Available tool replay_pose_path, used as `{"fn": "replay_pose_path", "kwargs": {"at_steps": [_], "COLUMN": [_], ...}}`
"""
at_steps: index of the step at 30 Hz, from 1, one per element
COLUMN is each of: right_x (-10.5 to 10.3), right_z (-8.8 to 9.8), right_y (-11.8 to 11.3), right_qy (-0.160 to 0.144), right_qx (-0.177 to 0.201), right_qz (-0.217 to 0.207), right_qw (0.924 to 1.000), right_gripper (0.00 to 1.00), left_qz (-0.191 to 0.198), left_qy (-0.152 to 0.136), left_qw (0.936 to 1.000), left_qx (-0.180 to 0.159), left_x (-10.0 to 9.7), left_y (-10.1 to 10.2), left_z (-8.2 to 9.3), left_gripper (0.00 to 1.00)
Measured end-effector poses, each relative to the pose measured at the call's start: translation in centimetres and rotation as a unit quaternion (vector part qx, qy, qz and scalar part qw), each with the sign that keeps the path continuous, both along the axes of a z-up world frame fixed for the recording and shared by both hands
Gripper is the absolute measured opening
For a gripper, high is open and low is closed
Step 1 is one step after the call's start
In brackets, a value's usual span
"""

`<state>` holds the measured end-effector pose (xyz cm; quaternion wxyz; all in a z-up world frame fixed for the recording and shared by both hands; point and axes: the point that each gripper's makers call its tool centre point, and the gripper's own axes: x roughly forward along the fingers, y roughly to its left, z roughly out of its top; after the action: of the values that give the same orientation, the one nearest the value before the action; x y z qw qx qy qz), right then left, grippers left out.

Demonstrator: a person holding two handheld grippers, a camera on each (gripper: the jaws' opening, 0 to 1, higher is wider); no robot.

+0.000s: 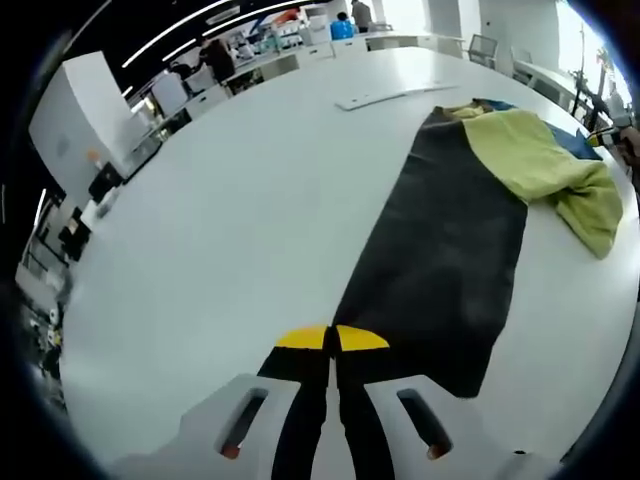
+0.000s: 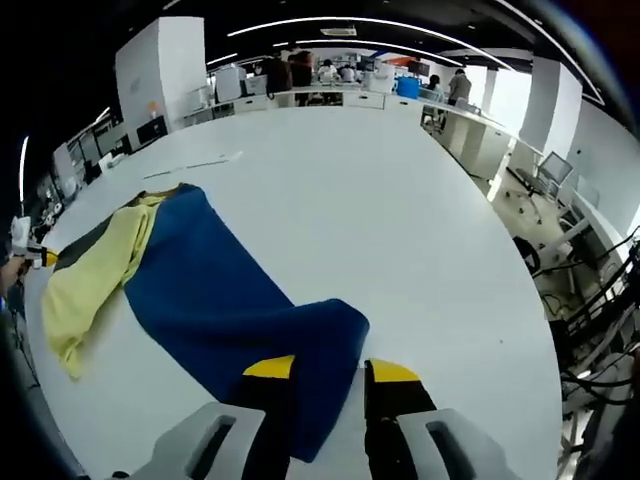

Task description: Fold the garment on the visible template until the final outline fits inside the template.

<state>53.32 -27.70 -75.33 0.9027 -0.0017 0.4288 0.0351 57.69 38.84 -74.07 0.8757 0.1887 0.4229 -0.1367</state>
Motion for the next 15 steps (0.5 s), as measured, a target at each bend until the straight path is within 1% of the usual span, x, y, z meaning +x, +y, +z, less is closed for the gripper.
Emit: {"fn": "replay_pose_path", "kwargs": {"at_steps": [1, 2, 5, 6, 7, 8, 9, 12, 15], "right_x": [-0.16, 0.05, -0.03, -0.07, -0.13, -0.17, -0.16, -0.17, -0.28], "right_z": [-0.06, 0.16, 0.32, 0.32, 0.30, 0.28, 0.28, 0.44, 0.57], "right_y": [0.10, 0.07, -0.09, -0.09, 0.18, 0.31, 0.18, -0.18, -0.55], "right_qy": [0.005, -0.001, 0.002, 0.004, 0.006, 0.007, 0.007, 0.005, 0.005], "right_qx": [0.007, 0.007, 0.005, 0.007, 0.017, 0.025, 0.024, 0.004, 0.005], "right_qz": [-0.006, -0.006, -0.017, -0.018, -0.015, -0.020, -0.028, -0.020, -0.026], "right_qw": [0.9999, 1.0000, 0.9998, 0.9998, 0.9997, 0.9994, 0.9993, 0.9998, 0.9996], "right_gripper": [0.19, 0.18, 0.12, 0.06, 0.00, 0.00, 0.00, 0.00, 0.00], "left_qz": [0.002, 0.003, 0.007, 0.009, 0.011, 0.013, 0.013, 0.010, 0.013], "left_qy": [0.001, 0.001, 0.004, 0.005, 0.005, 0.004, 0.004, 0.003, -0.001], "left_qw": [1.0000, 1.0000, 1.0000, 1.0000, 0.9999, 0.9999, 0.9999, 0.9999, 0.9999], "left_qx": [-0.001, -0.001, -0.001, 0.000, -0.001, -0.001, 0.000, 0.010, 0.009], "left_x": [-0.09, -0.13, -0.34, -0.38, -0.40, -0.39, -0.36, -0.12, 0.18], "left_y": [0.06, 0.09, 0.41, 0.51, 0.51, 0.56, 0.66, 0.88, 1.02], "left_z": [-0.04, -0.07, -0.34, -0.36, -0.30, -0.27, -0.25, -0.18, -0.05], "left_gripper": [0.00, 0.00, 0.00, 0.00, 0.00, 0.00, 0.00, 0.00, 0.00]}}
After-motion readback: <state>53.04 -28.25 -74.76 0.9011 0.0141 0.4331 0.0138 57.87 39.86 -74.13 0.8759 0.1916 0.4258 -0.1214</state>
